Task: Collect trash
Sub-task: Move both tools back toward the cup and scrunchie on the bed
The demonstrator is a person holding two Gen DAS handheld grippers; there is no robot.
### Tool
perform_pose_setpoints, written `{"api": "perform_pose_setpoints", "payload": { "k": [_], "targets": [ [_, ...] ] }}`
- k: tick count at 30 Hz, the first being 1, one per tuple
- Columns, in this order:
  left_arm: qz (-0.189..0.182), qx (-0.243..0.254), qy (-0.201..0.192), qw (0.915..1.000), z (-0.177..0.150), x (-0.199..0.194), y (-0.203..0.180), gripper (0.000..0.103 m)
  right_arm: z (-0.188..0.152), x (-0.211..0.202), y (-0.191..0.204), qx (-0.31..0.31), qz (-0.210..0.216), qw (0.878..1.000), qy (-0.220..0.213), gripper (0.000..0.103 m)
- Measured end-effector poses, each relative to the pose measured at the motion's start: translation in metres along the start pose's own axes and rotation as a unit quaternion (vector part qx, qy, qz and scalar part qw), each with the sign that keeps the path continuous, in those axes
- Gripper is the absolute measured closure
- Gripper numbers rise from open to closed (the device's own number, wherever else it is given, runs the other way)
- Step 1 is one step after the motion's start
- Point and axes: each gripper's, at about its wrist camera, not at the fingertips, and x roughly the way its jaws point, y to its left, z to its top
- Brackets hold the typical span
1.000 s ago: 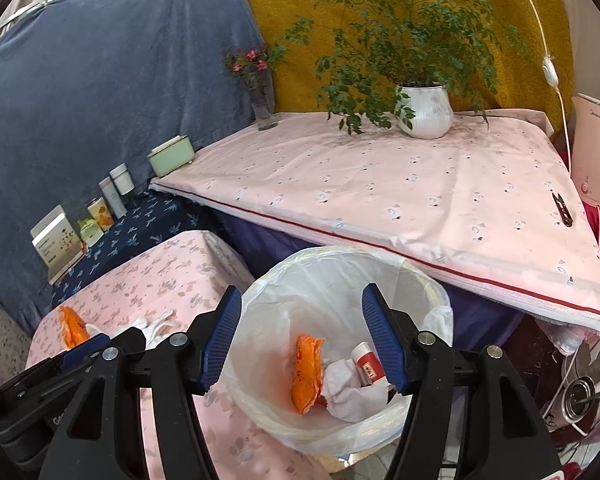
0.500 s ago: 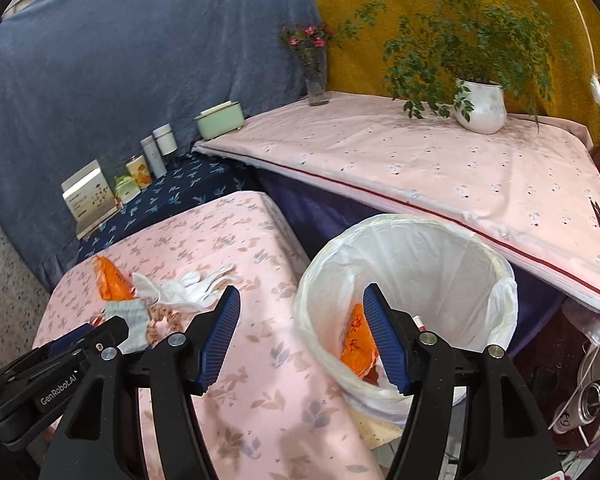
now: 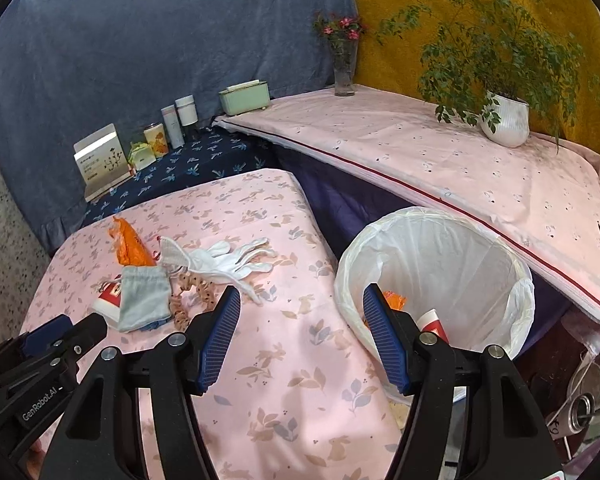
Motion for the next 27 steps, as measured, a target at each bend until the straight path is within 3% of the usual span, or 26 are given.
{"api": "perform_pose_setpoints", "payload": {
  "k": [12,27],
  "targets": [
    [0.007,-0.028,0.008,0.9996,-0.004,0.003,0.035,0.053,-0.008,0.001,0.038,-0.032,0.0,0.999,0.009,0.041],
    [0.007,-0.053,0.013,0.9985,0.0,0.017,0.064,0.053,-0.012,0.022,0.058,-0.042,-0.005,0.999,0.027,0.041]
  ]
}}
